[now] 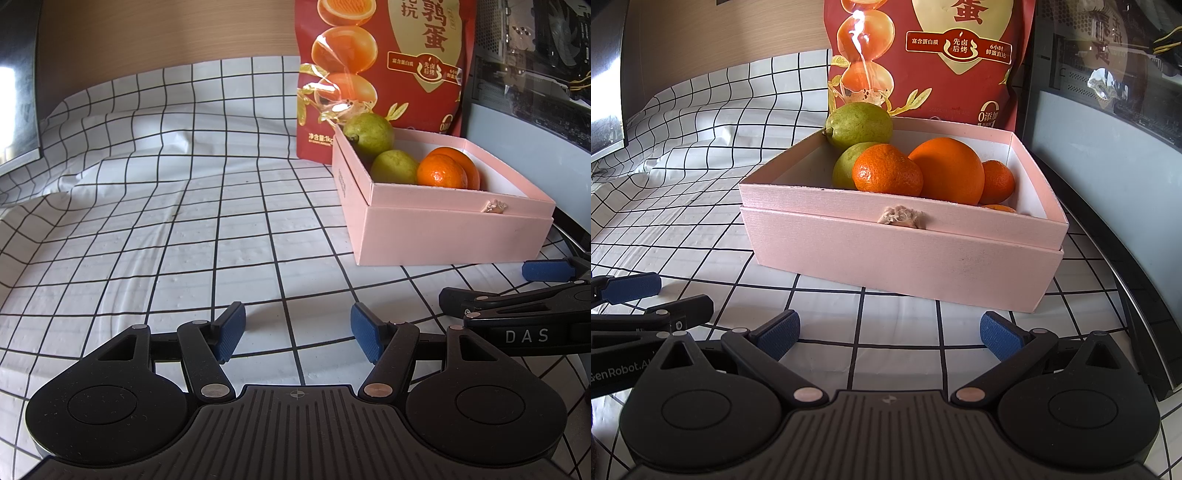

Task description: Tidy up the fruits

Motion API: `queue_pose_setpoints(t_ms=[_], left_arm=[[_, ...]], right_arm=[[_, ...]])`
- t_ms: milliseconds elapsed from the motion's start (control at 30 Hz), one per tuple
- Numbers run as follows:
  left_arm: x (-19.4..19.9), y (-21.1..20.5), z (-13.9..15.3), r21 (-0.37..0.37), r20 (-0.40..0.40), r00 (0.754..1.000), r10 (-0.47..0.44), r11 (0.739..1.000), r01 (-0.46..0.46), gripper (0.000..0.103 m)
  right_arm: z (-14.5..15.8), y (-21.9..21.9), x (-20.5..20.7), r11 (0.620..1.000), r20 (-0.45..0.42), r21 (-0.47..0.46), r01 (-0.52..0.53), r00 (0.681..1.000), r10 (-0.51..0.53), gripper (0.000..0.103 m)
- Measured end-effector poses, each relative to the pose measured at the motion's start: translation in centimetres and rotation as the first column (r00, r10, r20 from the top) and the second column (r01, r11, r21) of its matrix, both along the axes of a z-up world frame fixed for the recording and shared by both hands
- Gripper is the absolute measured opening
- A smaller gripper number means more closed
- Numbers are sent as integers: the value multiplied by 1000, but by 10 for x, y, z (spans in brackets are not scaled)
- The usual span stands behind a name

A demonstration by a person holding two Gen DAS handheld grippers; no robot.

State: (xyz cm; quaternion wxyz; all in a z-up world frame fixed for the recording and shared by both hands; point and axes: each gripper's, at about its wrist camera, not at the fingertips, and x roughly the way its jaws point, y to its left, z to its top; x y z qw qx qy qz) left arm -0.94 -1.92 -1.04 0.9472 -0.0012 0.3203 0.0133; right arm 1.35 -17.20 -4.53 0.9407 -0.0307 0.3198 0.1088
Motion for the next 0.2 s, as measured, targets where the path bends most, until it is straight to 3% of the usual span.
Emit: queue_pose_setpoints(t_ms=[200], left_arm=[[0,0,0,0,0,1000,0,1000,0,69]], right_arm=[[0,0,0,1000,0,0,0,1000,0,103]])
